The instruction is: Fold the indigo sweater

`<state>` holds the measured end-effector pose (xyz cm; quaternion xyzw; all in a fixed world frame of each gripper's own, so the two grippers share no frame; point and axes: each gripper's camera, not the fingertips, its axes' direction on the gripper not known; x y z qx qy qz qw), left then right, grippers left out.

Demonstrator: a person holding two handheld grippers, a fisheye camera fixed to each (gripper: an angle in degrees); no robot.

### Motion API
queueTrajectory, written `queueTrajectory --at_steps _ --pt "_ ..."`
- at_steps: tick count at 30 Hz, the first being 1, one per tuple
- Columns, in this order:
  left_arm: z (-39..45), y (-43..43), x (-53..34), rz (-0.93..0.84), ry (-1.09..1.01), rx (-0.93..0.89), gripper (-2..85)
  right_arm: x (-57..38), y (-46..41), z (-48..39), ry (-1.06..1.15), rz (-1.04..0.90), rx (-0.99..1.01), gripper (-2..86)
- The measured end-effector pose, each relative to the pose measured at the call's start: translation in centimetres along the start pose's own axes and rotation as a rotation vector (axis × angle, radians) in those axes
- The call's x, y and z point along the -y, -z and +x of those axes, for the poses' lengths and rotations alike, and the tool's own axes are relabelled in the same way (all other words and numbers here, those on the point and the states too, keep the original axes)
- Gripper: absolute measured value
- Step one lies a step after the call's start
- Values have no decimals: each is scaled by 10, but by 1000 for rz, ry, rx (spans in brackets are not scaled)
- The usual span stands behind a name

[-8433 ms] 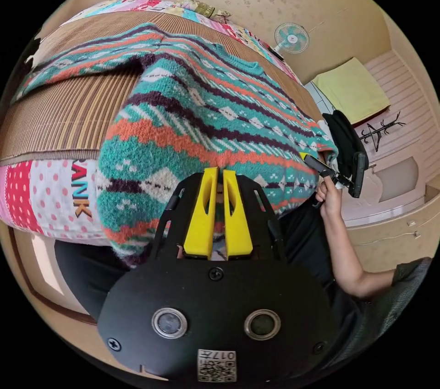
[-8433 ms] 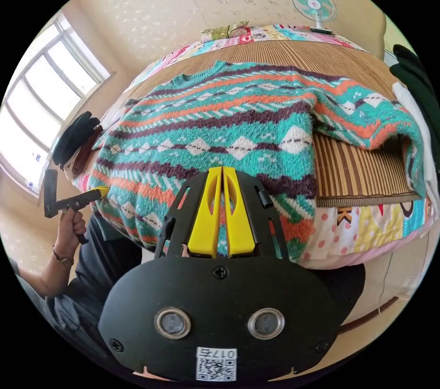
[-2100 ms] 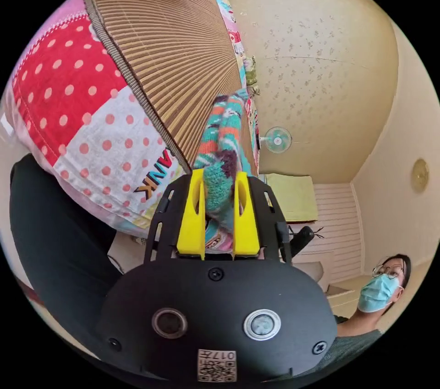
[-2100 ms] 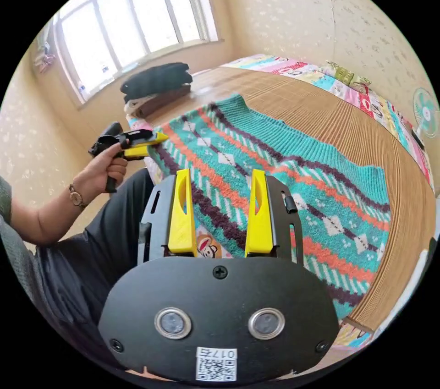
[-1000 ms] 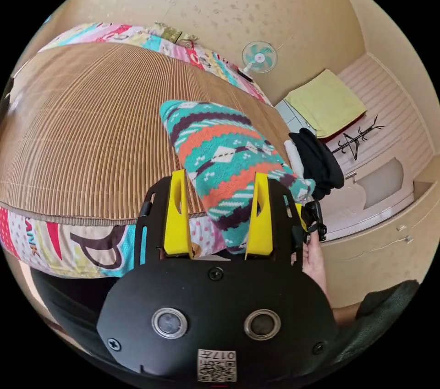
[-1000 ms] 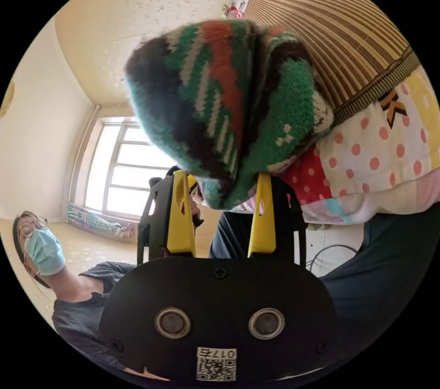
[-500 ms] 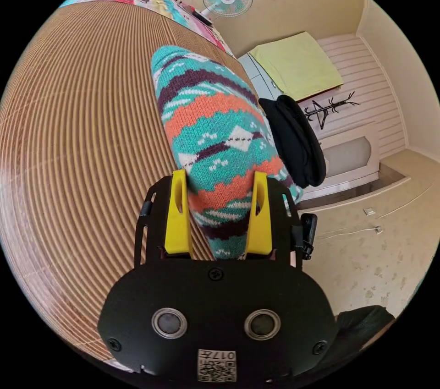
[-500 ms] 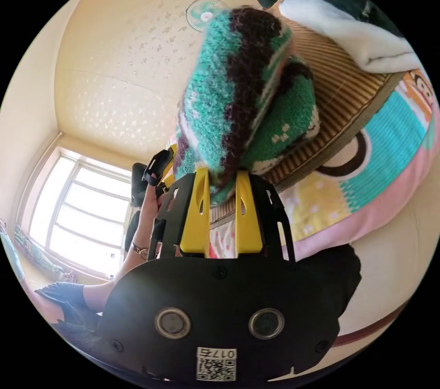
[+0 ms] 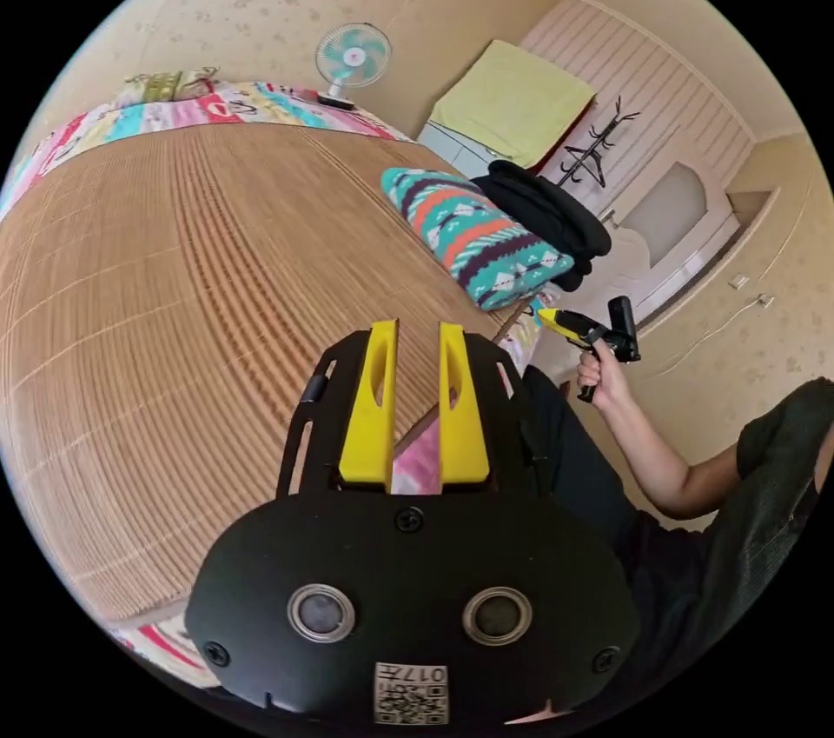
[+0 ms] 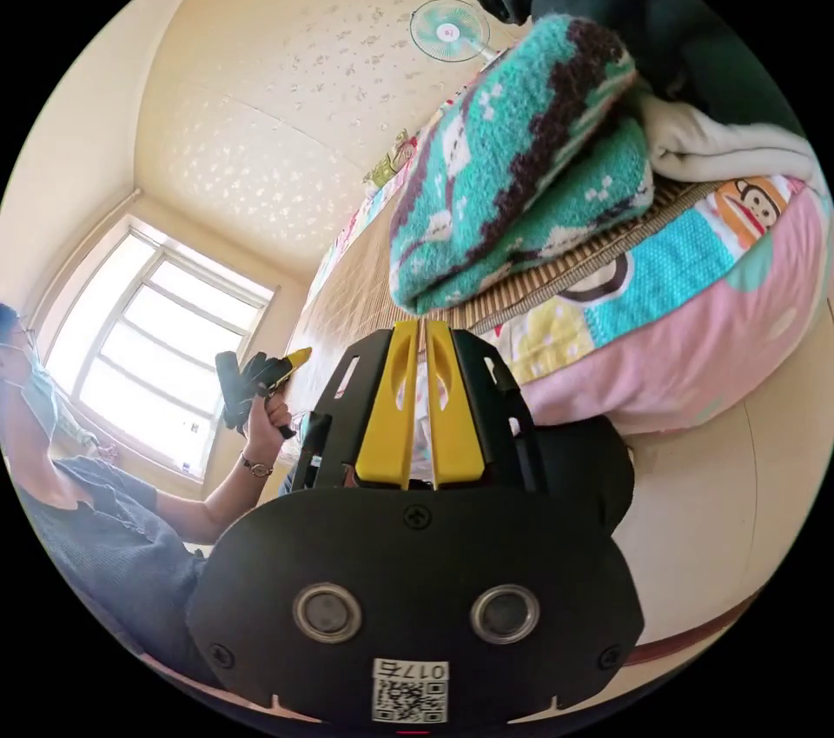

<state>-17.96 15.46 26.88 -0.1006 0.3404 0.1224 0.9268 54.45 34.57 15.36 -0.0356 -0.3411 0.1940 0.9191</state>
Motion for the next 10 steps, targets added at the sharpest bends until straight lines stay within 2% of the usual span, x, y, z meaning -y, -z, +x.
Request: queueTrajectory --at_steps 4,6,8,10 --pt "-99 170 -120 82 314 339 113 -28 -11 -14 -23 -15 42 8" --pt "-125 293 -166 221 446 625 115 -26 -21 -24 -34 -24 44 7" --pt "-134 375 -187 348 535 809 121 -18 -36 -38 -25 -53 57 6" --pt "-152 434 -200 440 610 878 145 -7 -57 -65 12 -89 94 5"
